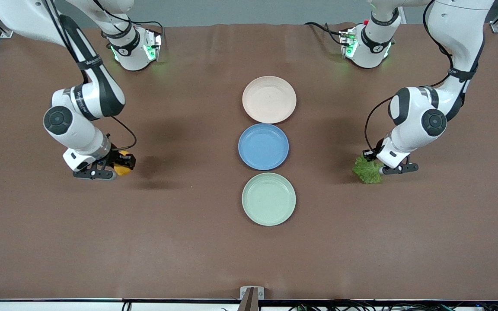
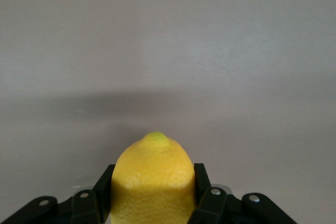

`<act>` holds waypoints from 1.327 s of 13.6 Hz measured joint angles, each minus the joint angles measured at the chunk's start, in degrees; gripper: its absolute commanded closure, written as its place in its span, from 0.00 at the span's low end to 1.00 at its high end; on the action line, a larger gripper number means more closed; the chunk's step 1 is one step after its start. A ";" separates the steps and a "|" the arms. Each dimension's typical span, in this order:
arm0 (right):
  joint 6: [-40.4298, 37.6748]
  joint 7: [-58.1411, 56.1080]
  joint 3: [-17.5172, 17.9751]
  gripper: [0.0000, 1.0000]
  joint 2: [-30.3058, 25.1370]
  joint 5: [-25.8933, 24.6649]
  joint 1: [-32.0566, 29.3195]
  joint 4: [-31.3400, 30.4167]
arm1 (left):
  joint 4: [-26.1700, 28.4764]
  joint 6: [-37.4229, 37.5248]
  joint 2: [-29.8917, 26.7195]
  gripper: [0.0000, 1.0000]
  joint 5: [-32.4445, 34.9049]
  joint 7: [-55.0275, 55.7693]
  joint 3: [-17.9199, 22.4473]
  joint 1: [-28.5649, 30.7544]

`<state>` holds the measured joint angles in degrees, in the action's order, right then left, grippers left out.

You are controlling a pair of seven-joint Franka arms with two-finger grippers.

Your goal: Pick lemon and lettuce from plates

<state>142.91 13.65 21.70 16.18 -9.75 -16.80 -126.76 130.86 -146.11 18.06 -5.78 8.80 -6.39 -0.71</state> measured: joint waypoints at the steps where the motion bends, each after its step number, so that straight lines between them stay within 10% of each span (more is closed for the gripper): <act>1: 1.03 -1.41 -0.01 0.98 0.69 0.00 -1.21 -0.75 | 0.00 -0.05 0.07 0.19 0.00 0.00 0.00 0.00; 2: 2.19 -2.08 0.00 0.98 1.51 0.00 -1.77 -1.43 | -0.04 -0.15 0.06 0.00 0.00 -0.01 0.00 0.00; 11: 7.44 -2.99 0.22 0.95 6.89 -0.27 -1.79 -3.02 | -7.39 14.25 -5.53 0.00 3.17 -0.36 -0.13 0.17; 12: 7.54 -3.01 0.22 0.86 7.21 -0.27 -1.79 -3.02 | -9.17 18.31 -6.92 0.00 4.27 -0.78 -0.13 0.41; 13: 7.60 -3.01 0.21 0.28 7.39 -0.27 -1.79 -3.01 | -10.92 21.74 -8.35 0.00 4.67 -1.30 -0.13 0.66; 14: 7.60 -3.01 0.22 0.00 7.38 -0.27 -1.79 -3.01 | -12.45 24.38 -9.67 0.00 4.70 -1.97 -0.13 0.82; 18: 7.57 -3.04 0.22 0.00 7.41 -0.27 -1.79 -2.45 | -18.57 35.96 -15.28 0.00 4.71 -5.33 -0.04 1.67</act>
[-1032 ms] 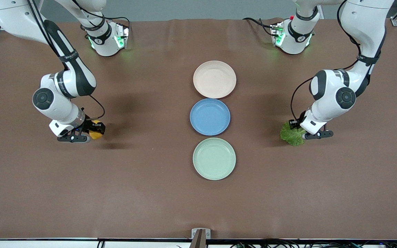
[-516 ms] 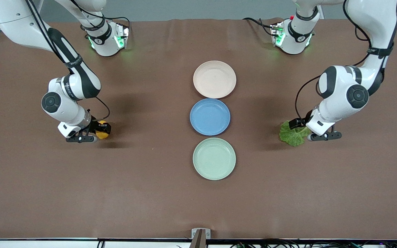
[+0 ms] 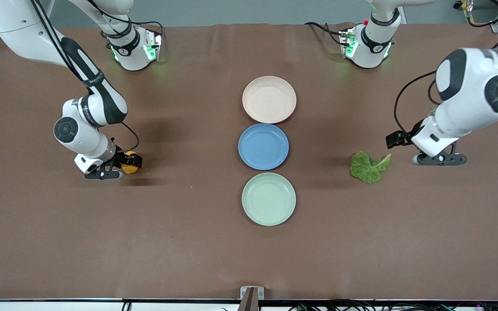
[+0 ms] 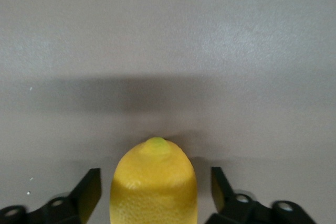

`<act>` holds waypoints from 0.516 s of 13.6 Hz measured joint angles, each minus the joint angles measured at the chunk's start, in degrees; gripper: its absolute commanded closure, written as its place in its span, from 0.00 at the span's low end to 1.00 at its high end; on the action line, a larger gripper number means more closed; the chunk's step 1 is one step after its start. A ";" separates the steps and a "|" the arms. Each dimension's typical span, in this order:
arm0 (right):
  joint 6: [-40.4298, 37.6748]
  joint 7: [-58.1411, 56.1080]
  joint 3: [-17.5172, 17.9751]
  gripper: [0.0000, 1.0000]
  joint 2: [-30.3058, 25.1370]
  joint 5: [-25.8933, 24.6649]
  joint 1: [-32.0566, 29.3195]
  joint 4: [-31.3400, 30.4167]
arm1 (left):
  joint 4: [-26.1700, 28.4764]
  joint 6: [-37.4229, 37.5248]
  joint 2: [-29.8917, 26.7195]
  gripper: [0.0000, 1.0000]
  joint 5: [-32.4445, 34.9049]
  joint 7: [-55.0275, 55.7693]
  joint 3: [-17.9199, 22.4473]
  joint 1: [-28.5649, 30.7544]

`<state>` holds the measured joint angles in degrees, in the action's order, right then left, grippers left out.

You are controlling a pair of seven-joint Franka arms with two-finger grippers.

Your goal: Pick lemon and lettuce from plates

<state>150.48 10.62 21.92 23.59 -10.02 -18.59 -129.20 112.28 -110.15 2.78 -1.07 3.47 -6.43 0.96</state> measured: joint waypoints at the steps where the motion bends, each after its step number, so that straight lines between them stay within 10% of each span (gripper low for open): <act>1: -1.25 -0.01 0.02 0.00 -0.11 -0.03 0.00 1.03 | -1.57 3.04 -1.42 0.00 0.00 -0.35 0.01 0.43; 7: -35.79 -2.88 0.82 0.00 -3.58 -0.09 0.15 23.23 | -13.60 15.47 -4.35 0.00 0.00 -0.58 0.13 0.79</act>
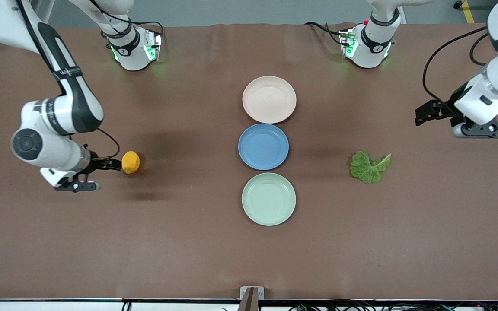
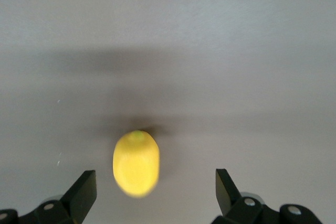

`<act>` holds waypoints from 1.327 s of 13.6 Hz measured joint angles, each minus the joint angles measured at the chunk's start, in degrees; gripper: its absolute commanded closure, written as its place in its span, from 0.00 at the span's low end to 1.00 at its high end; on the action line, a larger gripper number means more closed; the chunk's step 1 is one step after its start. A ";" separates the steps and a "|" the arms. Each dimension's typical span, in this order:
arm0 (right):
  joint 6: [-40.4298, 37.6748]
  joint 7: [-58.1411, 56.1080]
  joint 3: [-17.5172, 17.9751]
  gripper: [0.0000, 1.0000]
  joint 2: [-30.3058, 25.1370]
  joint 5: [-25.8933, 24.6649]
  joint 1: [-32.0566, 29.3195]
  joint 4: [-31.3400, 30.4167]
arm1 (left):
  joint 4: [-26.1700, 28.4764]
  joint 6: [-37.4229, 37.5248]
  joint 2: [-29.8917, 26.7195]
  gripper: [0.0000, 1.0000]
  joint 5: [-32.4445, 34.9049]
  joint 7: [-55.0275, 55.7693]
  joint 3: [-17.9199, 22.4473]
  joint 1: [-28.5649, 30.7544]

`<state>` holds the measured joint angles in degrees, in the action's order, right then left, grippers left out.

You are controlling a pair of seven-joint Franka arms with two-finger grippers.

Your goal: Pick lemon and lettuce from plates

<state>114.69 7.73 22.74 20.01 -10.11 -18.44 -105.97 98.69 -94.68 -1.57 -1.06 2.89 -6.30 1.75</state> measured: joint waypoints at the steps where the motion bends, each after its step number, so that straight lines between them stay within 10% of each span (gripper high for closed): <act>1: -4.78 -0.89 -0.01 0.00 -0.35 0.00 -0.02 3.68 | -2.09 0.80 0.02 0.00 0.00 0.00 0.05 0.03; 8: -24.76 -3.81 -0.37 0.00 -0.70 0.01 -0.69 21.39 | -10.46 1.39 1.67 0.00 0.00 0.01 0.11 0.05; 18: -27.99 -4.01 -0.14 0.00 -0.51 2.49 -1.79 25.11 | -11.92 1.39 2.02 0.00 -2.32 0.03 0.11 0.07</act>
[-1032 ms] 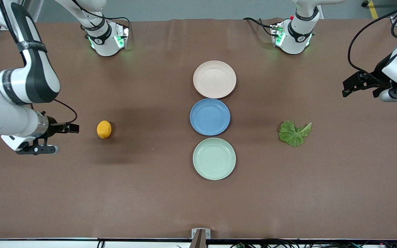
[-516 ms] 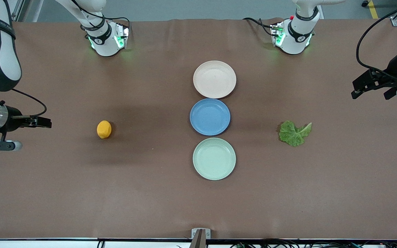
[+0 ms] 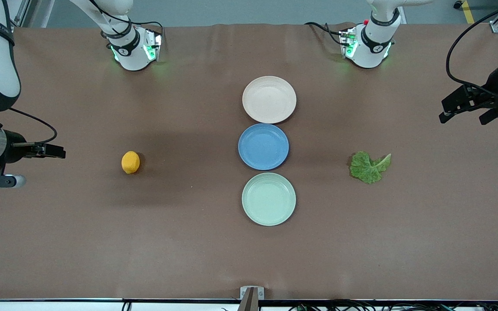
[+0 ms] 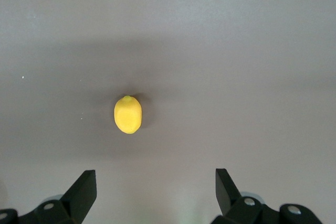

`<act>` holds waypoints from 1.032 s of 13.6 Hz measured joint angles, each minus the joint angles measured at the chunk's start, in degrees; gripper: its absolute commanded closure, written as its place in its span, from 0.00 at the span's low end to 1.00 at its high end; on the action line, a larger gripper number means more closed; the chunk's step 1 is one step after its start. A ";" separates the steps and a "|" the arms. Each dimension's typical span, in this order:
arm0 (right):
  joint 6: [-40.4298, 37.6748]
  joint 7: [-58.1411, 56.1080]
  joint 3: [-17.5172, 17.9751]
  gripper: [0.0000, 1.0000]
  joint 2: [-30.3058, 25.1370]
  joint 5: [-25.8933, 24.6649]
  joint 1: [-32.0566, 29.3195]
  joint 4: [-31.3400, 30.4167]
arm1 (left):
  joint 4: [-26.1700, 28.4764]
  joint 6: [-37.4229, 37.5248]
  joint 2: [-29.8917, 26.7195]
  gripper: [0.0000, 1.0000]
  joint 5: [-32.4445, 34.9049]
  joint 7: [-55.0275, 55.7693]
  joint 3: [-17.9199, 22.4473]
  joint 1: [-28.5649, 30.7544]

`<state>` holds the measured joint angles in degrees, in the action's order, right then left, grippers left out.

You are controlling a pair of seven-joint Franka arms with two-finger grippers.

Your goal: Pick lemon and lettuce from plates

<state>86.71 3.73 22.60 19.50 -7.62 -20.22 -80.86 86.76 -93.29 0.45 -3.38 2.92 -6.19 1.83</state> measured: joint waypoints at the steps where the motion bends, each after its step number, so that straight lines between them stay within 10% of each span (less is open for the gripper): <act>1: 0.07 -0.48 -0.01 0.00 0.00 0.02 -0.03 0.05 | -0.02 0.00 0.00 0.00 0.00 0.00 0.00 0.00; 7: 0.12 -6.06 -1.34 0.00 -1.11 0.46 0.65 1.19 | -0.07 0.00 0.02 0.00 0.52 0.00 0.09 0.01; 14: -0.32 -11.02 -16.53 0.00 -5.47 5.25 11.80 -1.01 | -0.09 0.00 0.05 0.00 0.56 0.00 0.10 0.01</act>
<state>86.38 -7.29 6.07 14.03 -2.37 -8.43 -81.87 86.67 -93.29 0.50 -2.82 2.92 -6.09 1.83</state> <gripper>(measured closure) 0.000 0.000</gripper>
